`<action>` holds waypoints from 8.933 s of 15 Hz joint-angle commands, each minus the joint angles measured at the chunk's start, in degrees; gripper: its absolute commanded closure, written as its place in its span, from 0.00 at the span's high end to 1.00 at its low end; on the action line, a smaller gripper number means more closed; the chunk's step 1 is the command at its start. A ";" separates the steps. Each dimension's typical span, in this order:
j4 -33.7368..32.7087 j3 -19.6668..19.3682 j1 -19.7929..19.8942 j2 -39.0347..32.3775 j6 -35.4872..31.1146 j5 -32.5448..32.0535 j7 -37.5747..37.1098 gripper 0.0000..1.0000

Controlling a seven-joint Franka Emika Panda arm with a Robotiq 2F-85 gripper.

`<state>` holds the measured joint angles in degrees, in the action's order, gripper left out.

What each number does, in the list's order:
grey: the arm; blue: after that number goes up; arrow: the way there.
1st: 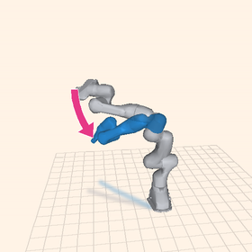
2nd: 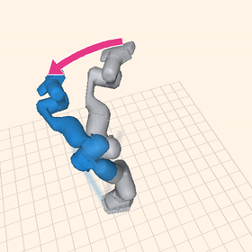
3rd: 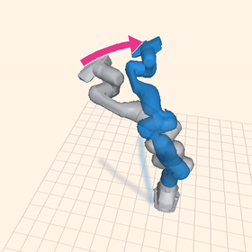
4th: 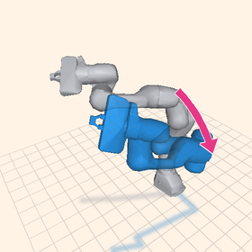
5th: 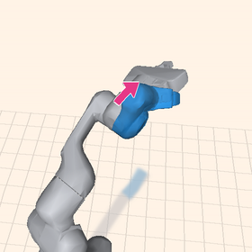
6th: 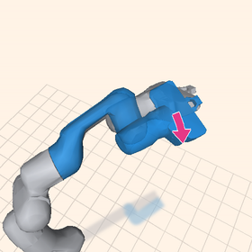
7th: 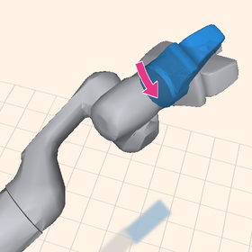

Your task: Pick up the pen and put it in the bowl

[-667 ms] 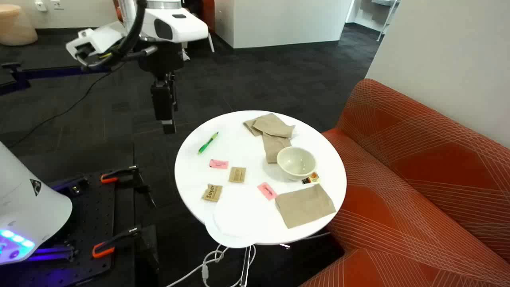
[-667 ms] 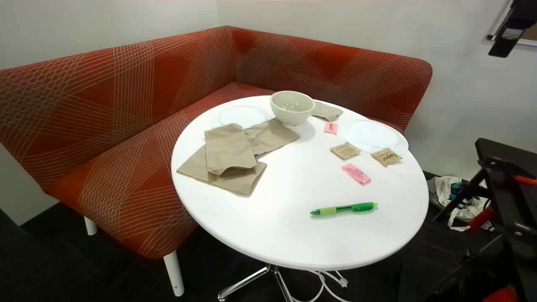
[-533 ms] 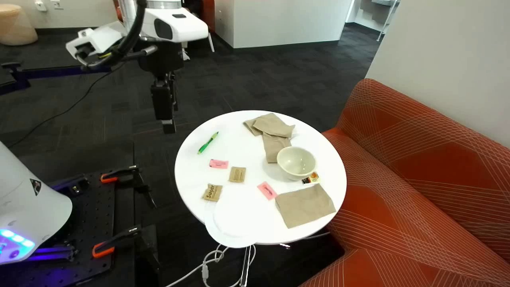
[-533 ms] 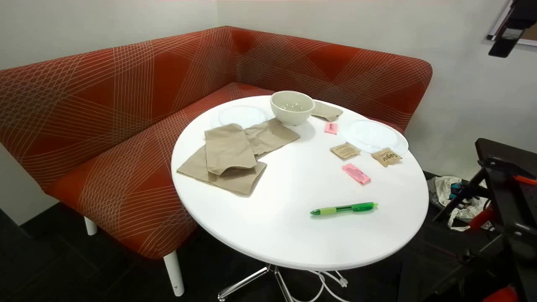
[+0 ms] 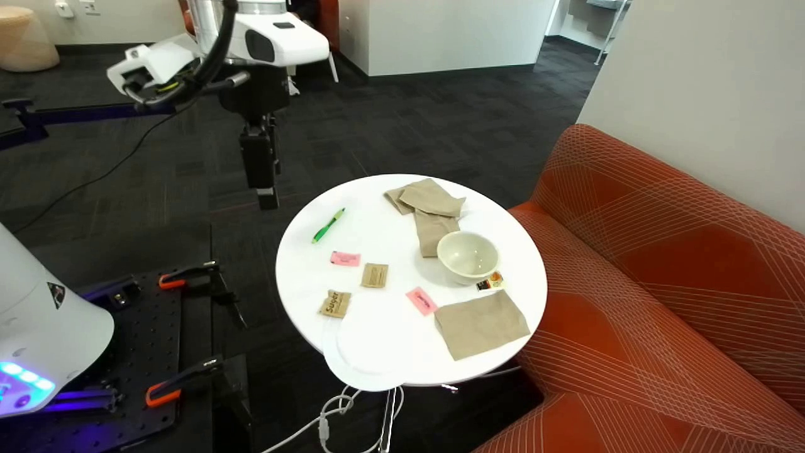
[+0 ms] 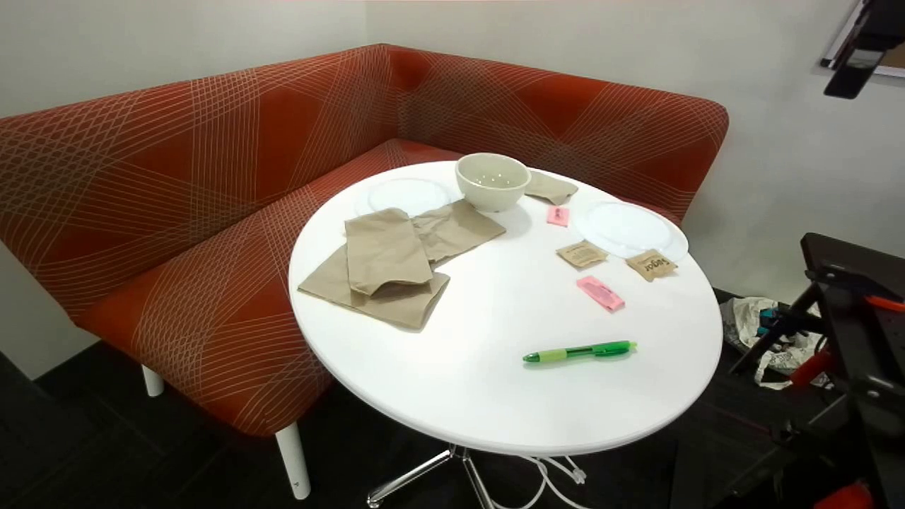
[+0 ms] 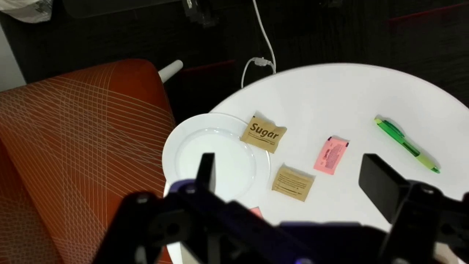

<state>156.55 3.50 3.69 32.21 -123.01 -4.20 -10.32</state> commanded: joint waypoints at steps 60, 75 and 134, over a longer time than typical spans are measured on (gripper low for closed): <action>-24.65 5.20 -13.02 -61.45 -38.97 -6.13 28.18 0.13; -28.76 -1.78 -10.35 -48.67 -36.11 -6.41 21.45 0.03; -43.88 -5.17 0.69 -66.00 -52.20 -6.20 20.73 0.75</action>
<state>108.61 -1.37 4.34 -36.90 -172.61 -10.91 10.95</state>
